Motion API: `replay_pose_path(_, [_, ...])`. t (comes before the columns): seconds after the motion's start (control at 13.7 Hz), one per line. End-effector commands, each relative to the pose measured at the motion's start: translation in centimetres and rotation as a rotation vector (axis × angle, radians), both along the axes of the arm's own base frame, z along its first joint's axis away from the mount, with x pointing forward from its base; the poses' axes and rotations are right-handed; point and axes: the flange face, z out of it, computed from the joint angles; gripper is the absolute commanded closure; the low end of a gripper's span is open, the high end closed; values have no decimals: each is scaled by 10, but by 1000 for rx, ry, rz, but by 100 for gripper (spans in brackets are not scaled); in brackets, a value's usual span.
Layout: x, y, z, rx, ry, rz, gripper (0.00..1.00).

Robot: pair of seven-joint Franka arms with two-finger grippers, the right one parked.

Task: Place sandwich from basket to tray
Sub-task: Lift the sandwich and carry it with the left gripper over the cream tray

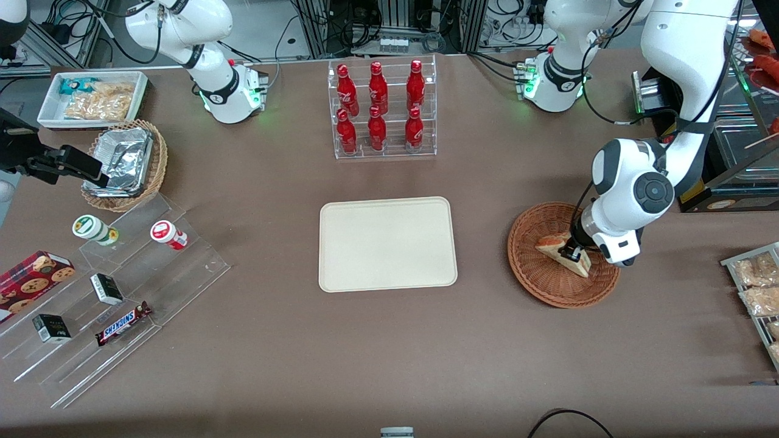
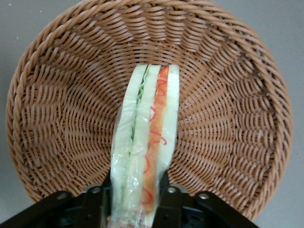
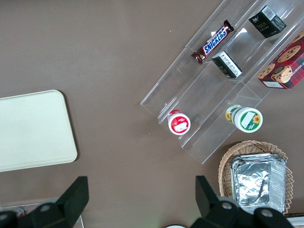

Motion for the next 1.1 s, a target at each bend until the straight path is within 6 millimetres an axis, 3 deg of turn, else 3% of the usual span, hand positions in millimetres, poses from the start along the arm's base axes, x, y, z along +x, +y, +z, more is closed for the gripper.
replay_pose_path(0.0, [11, -1, 30, 0, -31, 22, 95])
replay_pose_path(0.22, [26, -10, 99, 26, 38, -24, 95])
replay_pose_path(0.37, [35, -50, 151, 14, 61, -133, 95])
replay_pose_path(0.51, [36, -94, 189, -13, 55, -273, 95])
replay_pose_path(0.73, [16, -170, 197, -45, 32, -456, 94])
replay_pose_path(0.88, [11, -221, 193, -89, -3, -562, 94])
replay_pose_path(1.02, [-1, -274, 174, -87, -7, -666, 94])
